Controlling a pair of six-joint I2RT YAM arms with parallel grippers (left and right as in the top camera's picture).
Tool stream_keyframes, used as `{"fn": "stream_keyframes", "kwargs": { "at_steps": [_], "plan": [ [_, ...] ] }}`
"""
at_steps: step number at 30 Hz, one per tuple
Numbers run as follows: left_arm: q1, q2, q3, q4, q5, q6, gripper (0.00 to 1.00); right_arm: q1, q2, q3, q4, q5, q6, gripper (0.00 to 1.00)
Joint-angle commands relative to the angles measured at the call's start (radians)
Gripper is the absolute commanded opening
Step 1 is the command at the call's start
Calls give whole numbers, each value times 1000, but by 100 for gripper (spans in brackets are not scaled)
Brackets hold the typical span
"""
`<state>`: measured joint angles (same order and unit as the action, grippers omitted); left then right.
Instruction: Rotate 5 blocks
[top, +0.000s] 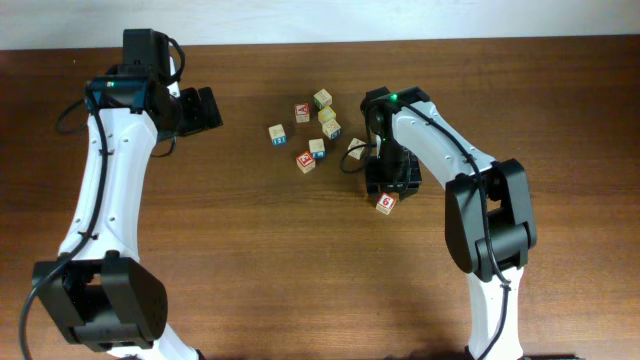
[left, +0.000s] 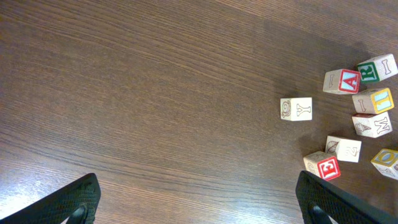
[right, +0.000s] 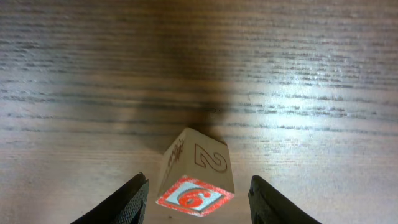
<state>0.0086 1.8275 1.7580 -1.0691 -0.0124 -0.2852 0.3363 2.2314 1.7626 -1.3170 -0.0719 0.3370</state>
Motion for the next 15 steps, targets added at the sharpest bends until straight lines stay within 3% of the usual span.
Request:
{"fn": "stream_keyframes", "kwargs": {
  "at_steps": [1,15],
  "plan": [
    [0,5,16,2,-10,-14,99,-3,10,10,-12,-5,79,53],
    [0,5,16,6,-10,-13,99,10,10,-9,17,-5,196,45]
  ]
}}
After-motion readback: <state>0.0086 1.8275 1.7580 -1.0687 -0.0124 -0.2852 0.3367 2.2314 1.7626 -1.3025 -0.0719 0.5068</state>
